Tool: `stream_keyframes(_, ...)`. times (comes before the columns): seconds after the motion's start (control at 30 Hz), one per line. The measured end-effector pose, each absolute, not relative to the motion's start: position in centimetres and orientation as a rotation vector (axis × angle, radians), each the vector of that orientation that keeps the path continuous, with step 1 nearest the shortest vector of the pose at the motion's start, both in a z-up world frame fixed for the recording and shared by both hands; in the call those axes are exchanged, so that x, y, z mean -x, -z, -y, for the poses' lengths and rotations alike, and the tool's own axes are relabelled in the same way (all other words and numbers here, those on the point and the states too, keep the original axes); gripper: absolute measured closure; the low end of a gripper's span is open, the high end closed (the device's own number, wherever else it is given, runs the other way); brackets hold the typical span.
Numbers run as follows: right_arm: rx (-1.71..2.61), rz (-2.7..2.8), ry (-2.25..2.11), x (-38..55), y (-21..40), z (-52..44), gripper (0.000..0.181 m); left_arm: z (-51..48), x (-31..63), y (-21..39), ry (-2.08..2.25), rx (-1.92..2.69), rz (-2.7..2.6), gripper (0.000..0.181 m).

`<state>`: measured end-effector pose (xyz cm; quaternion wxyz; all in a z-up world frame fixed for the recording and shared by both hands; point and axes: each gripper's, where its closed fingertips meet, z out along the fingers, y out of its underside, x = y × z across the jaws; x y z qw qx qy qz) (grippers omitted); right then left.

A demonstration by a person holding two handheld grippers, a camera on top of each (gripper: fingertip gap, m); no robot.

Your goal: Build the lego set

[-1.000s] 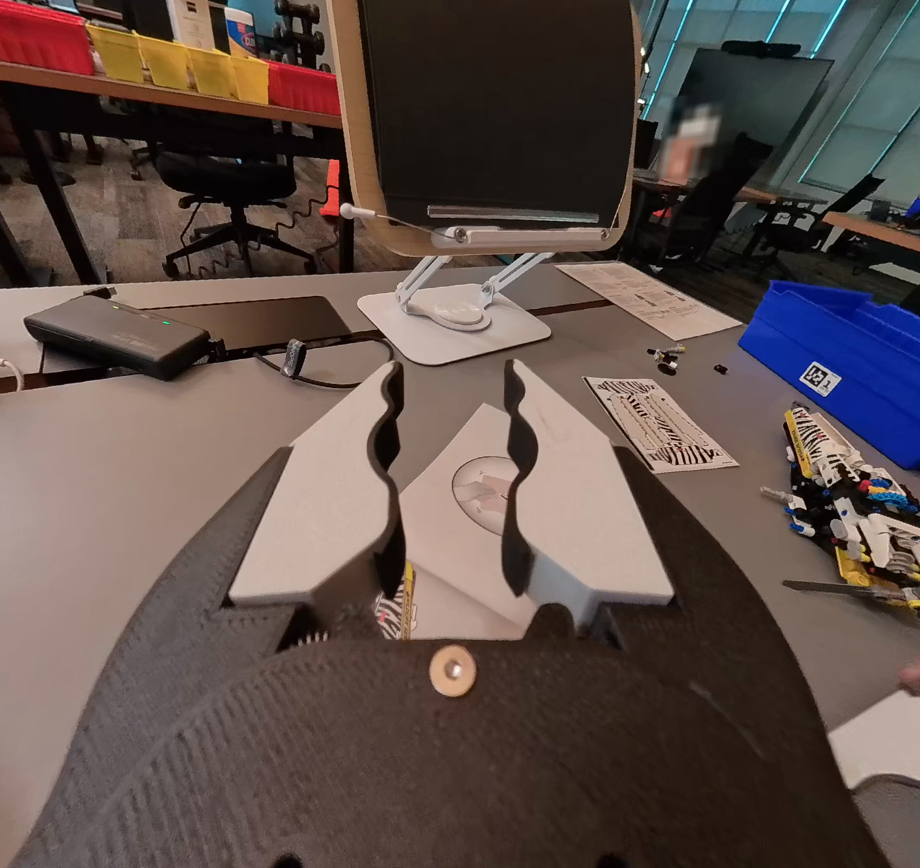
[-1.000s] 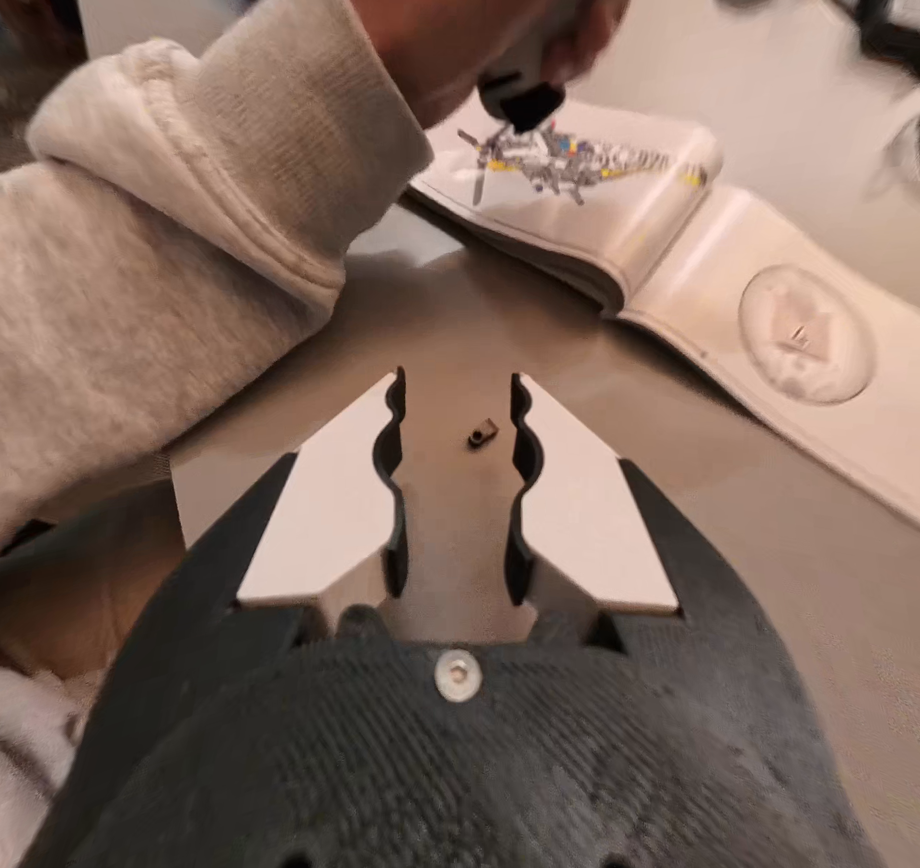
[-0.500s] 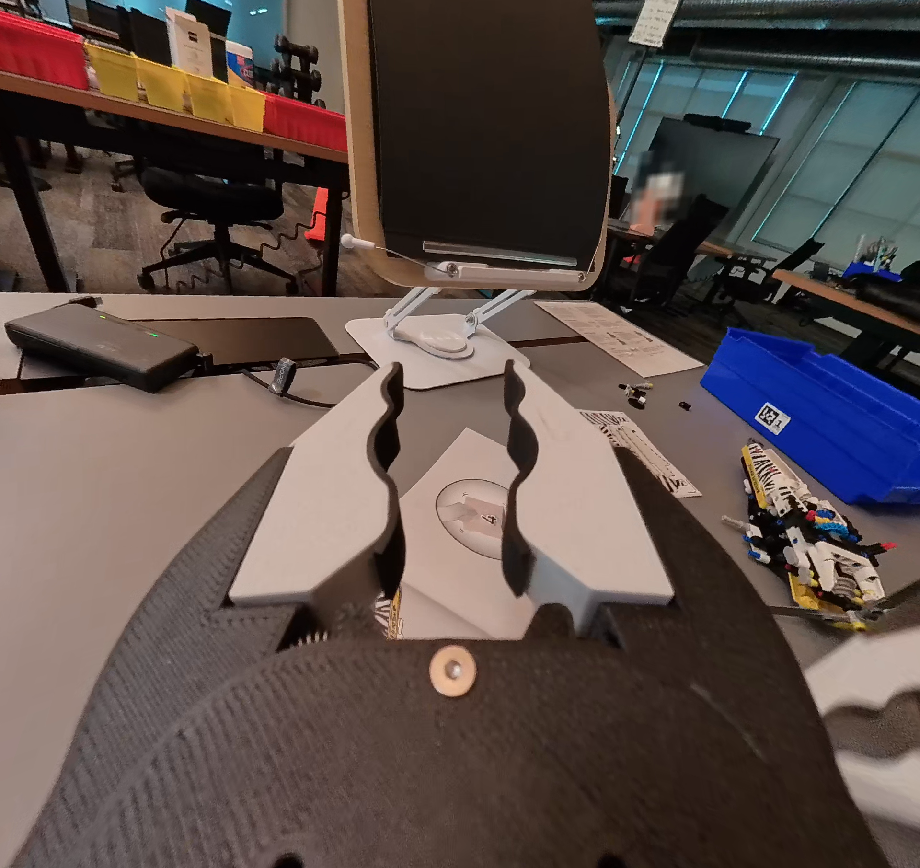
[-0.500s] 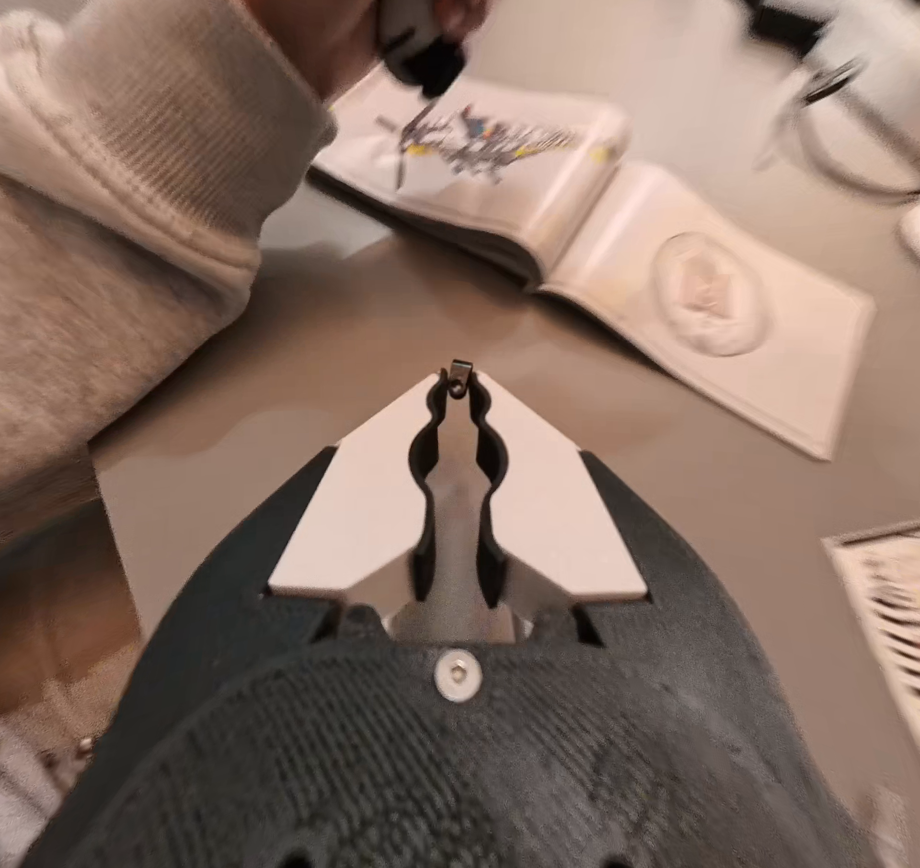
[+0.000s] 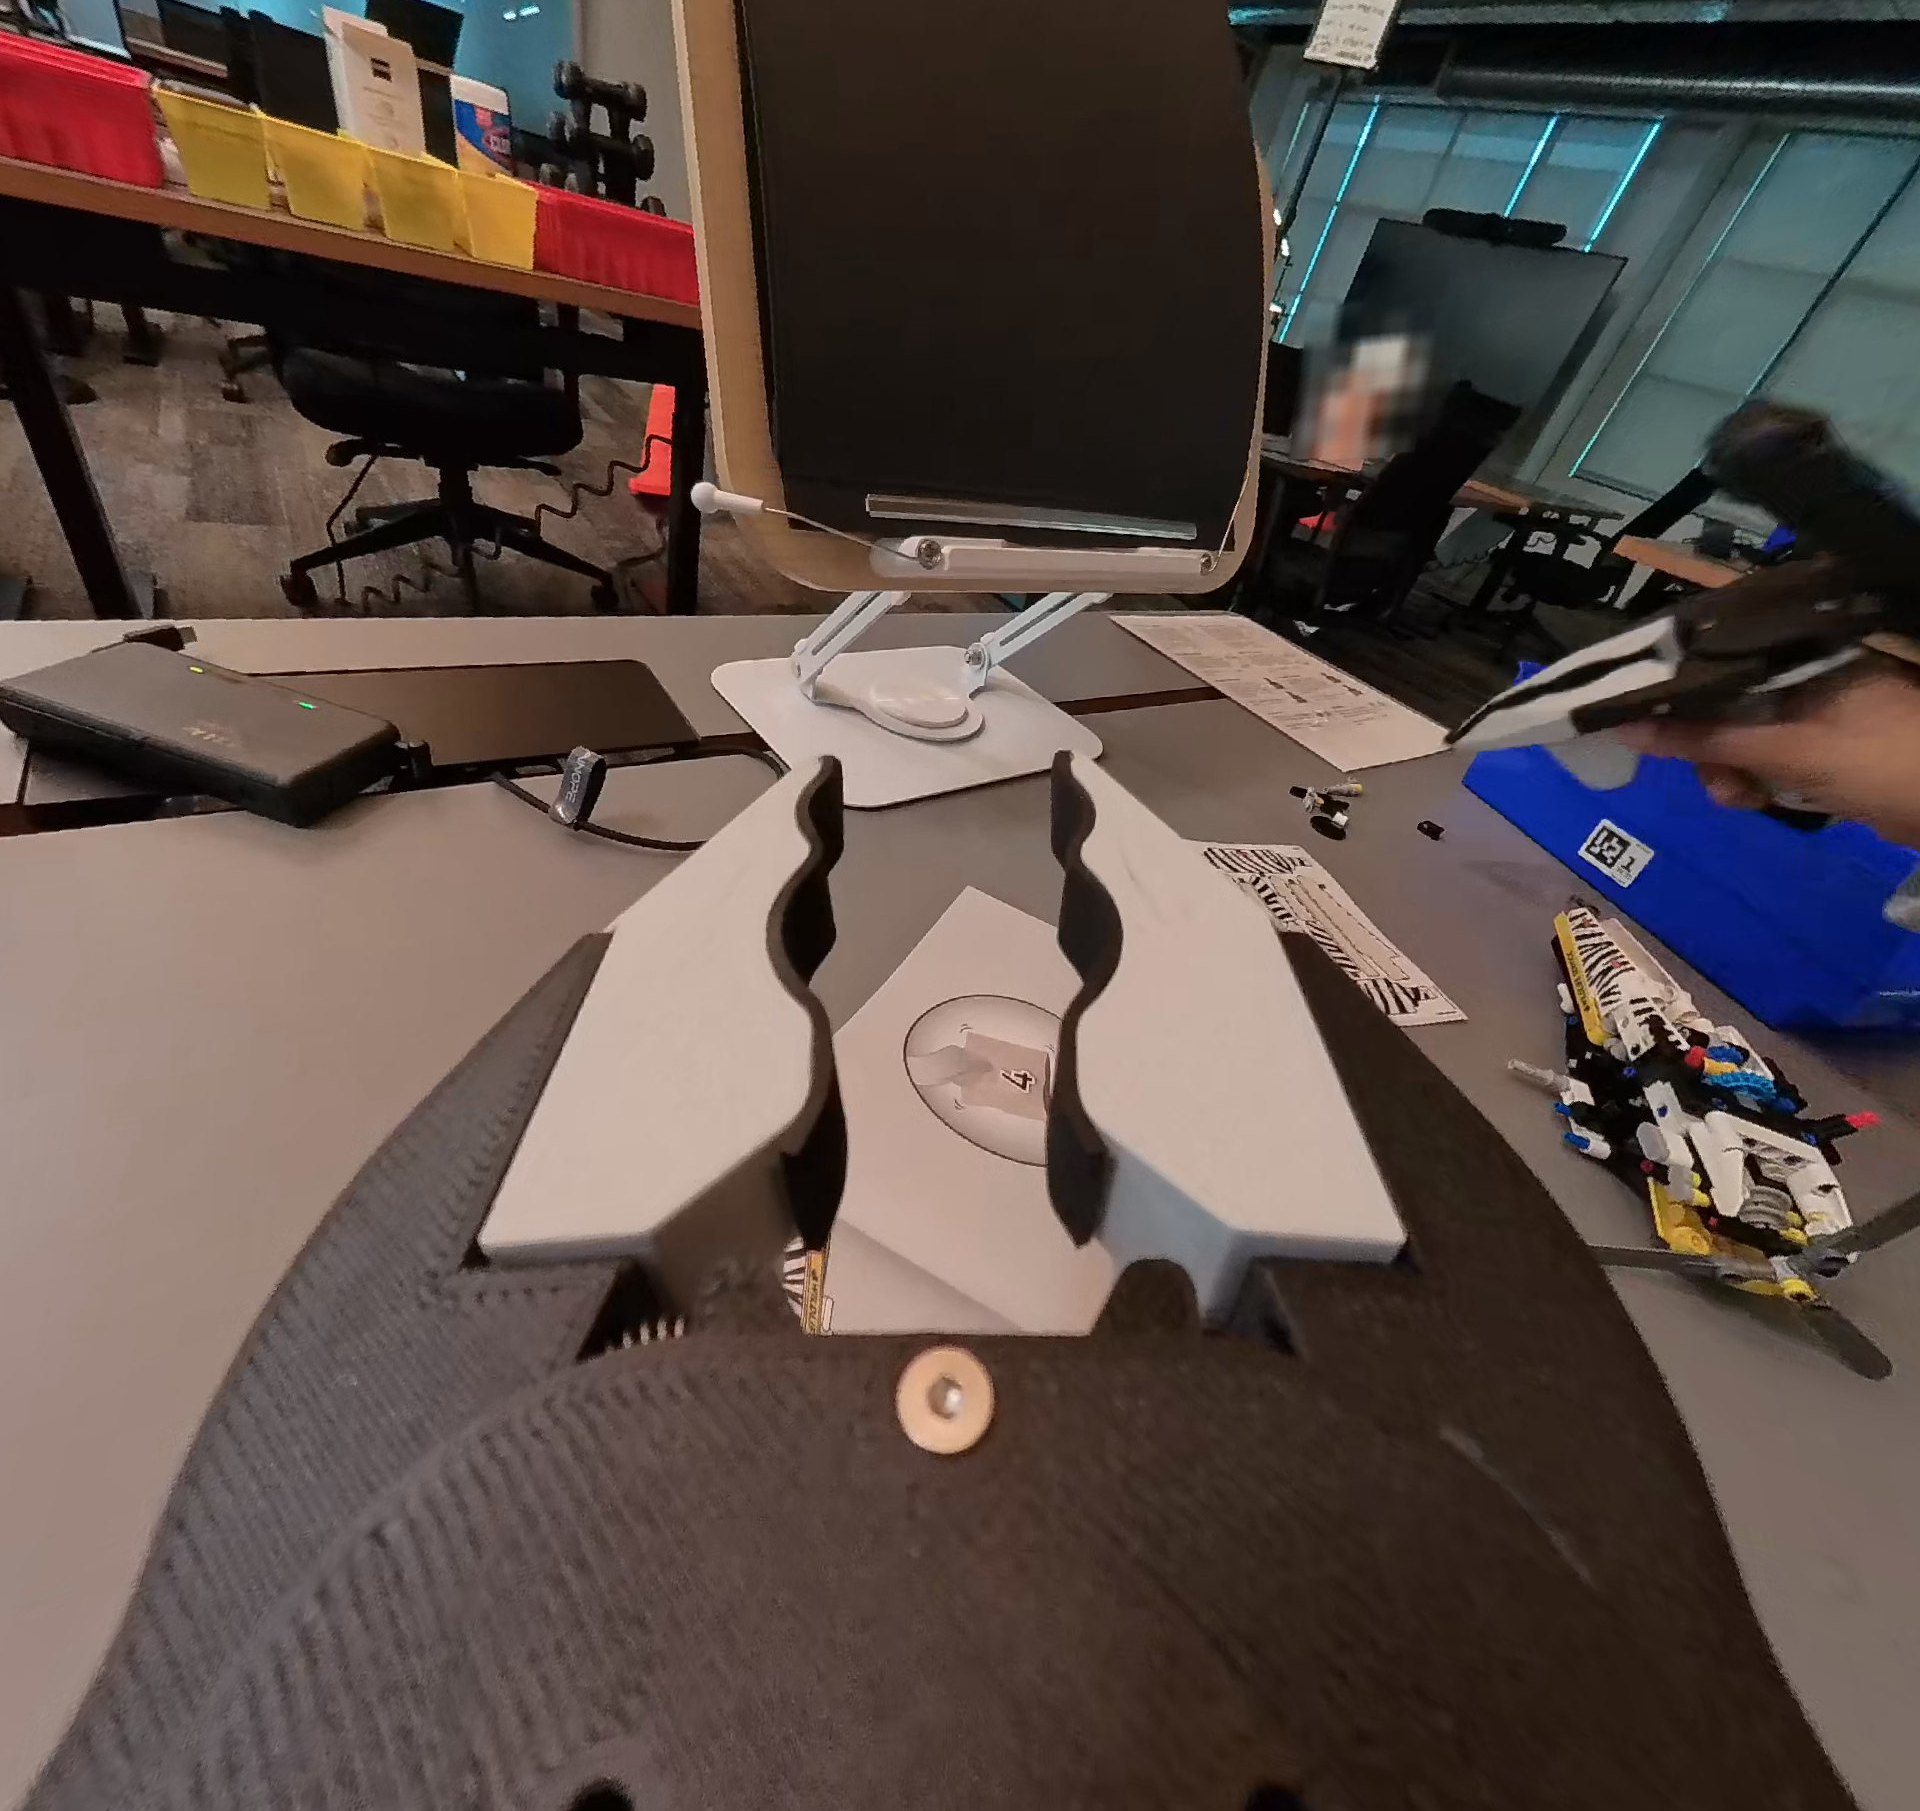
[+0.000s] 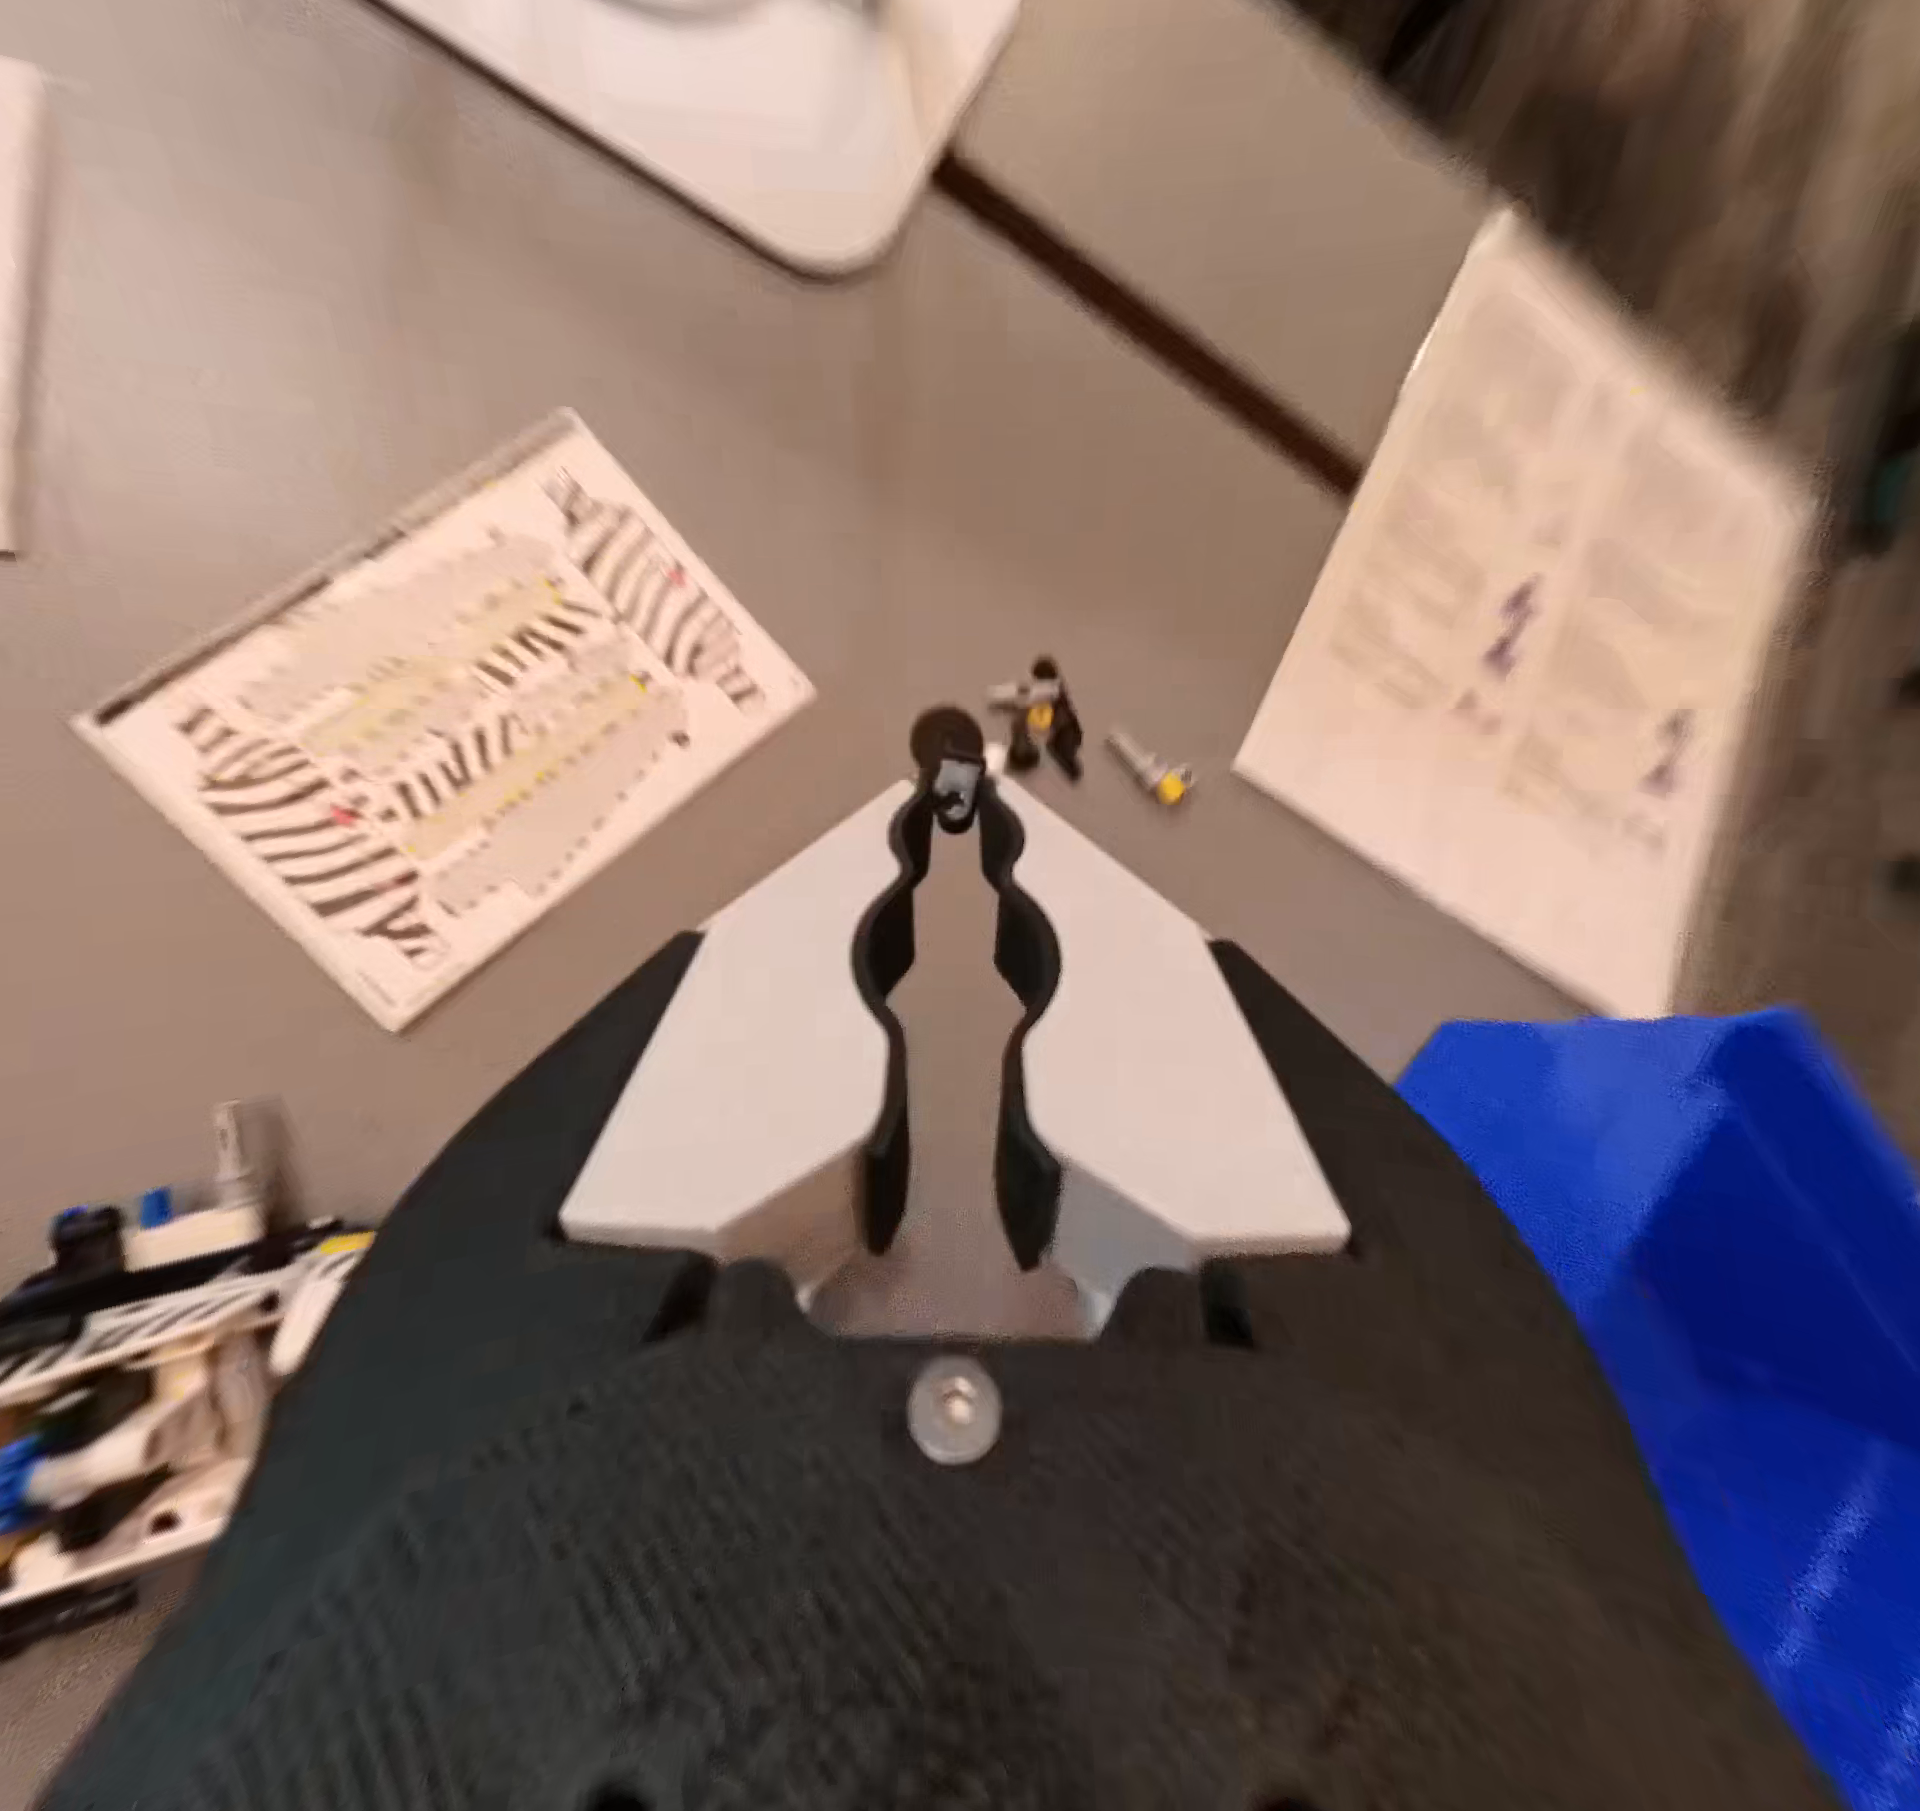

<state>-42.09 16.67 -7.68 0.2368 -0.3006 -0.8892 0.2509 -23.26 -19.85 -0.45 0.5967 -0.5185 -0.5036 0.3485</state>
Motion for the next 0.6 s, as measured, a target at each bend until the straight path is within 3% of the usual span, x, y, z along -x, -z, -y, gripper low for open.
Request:
stream_keyframes(0.17,1.039,2.549,-0.579,44.5,14.3,-19.0,0.175,19.8,23.5,1.1,-0.806,1.233,1.188,0.141)
stream_keyframes(0.3,1.049,2.555,-0.526,45.6,16.3,-19.5,0.175,19.7,23.6,1.2,-0.814,1.253,1.188,0.141)
stream_keyframes(0.47,1.065,2.577,-0.577,45.3,15.3,-18.7,0.156,19.9,23.6,1.3,-0.817,1.258,1.199,0.141)
stream_keyframes(0.6,0.865,2.661,-0.823,40.5,10.7,-13.1,0.153,20.0,23.6,1.3,-0.805,1.249,1.202,0.141)
